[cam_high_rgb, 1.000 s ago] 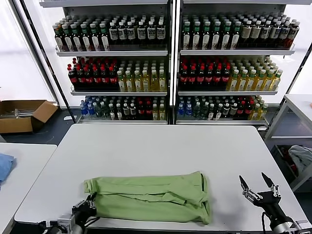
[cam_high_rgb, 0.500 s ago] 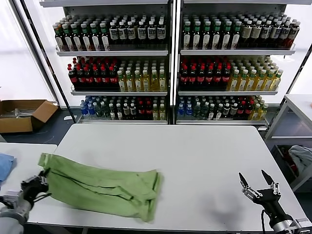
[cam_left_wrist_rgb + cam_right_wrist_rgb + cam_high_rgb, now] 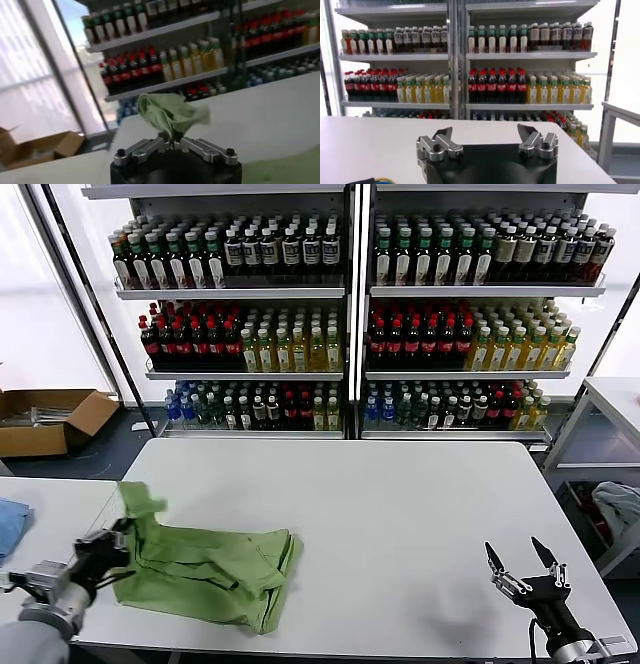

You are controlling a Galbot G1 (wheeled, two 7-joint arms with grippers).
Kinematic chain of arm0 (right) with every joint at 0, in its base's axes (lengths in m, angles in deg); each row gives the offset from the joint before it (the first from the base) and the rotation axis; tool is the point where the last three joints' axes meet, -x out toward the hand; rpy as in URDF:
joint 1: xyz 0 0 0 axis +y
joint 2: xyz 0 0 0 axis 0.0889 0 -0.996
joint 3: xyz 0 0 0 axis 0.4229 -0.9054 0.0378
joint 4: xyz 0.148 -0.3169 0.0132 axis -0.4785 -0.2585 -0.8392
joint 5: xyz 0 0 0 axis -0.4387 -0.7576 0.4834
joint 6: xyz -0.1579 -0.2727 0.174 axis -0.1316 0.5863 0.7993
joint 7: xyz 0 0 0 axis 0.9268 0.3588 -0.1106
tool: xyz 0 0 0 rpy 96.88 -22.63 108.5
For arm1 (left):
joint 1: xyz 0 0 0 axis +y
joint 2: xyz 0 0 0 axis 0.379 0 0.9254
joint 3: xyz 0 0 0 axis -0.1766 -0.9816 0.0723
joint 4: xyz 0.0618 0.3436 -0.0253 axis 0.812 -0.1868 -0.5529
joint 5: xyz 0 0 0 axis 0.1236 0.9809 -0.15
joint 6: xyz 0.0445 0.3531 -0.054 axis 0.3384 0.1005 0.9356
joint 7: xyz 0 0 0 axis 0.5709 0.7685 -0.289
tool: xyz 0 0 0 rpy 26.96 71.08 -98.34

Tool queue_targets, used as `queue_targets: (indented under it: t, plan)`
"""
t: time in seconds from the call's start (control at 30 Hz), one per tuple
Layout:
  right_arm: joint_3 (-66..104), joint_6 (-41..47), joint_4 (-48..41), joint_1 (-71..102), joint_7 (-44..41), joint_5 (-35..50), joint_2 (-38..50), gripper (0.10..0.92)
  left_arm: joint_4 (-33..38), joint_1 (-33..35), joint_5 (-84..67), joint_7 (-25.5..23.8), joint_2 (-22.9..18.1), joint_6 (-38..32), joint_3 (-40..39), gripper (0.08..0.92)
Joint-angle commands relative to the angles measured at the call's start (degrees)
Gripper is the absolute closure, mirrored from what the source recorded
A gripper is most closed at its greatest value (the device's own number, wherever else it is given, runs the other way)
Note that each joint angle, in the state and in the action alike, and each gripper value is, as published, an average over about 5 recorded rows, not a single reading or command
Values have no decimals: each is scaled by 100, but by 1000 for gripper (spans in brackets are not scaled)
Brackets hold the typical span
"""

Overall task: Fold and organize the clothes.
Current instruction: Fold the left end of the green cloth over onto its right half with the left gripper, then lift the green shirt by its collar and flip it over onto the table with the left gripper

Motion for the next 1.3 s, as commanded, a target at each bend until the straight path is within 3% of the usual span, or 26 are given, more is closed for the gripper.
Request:
queue_targets:
  t: [0.03, 0.17, 0.63, 0.87, 1.03, 1.17, 1.3]
  plan:
    - [-23, 50, 37, 21, 18, -102, -81, 203, 807, -101, -61, 128, -980, 320, -1455, 905]
    - [-60, 41, 51, 89, 8, -195, -162, 203, 659, -139, 43, 151, -1344, 303, -1794, 905]
    - [-92, 64, 123, 99, -7, -255, -183, 203, -309, -308, 732, 238, -1924, 477, -2757, 879]
    - [-170, 70, 124, 64, -12, -278, -180, 203, -116, -417, 351, 483, -2028, 418, -3001, 692]
    - [-262, 94, 134, 3, -1, -327, -199, 203, 560, -368, -808, 688, -2009, 476, -2908, 545]
    - [-246, 92, 136, 19, 0, -315, -190, 203, 965, -291, -1348, 751, -1644, 474, -2033, 432]
    - [-225, 68, 99, 36, -5, -287, -168, 203, 710, -200, -1326, 666, -1036, 445, -731, 328]
